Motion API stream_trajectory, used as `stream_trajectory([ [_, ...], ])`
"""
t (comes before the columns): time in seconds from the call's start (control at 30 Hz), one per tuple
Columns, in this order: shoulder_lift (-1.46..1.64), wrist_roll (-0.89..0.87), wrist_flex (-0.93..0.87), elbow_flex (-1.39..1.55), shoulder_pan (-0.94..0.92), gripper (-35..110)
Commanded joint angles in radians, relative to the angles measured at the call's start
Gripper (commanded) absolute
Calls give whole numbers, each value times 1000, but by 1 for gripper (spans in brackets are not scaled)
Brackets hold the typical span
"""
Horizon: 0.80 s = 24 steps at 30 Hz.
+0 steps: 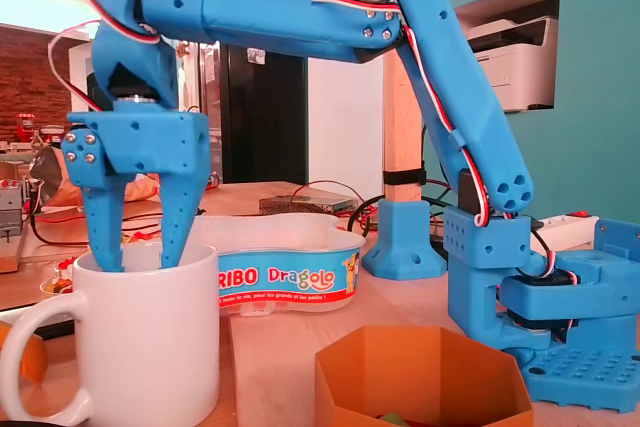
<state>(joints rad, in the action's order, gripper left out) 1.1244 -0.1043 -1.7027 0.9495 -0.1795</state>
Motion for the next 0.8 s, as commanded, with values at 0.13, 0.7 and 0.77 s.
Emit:
stream_trajectory([
  [0.13, 167, -14, -15, -44, 3, 20],
  [0.7, 1161, -15, -32, -26, 506, 19],
  [0.77, 1224, -15, -32, 32, 538, 19],
])
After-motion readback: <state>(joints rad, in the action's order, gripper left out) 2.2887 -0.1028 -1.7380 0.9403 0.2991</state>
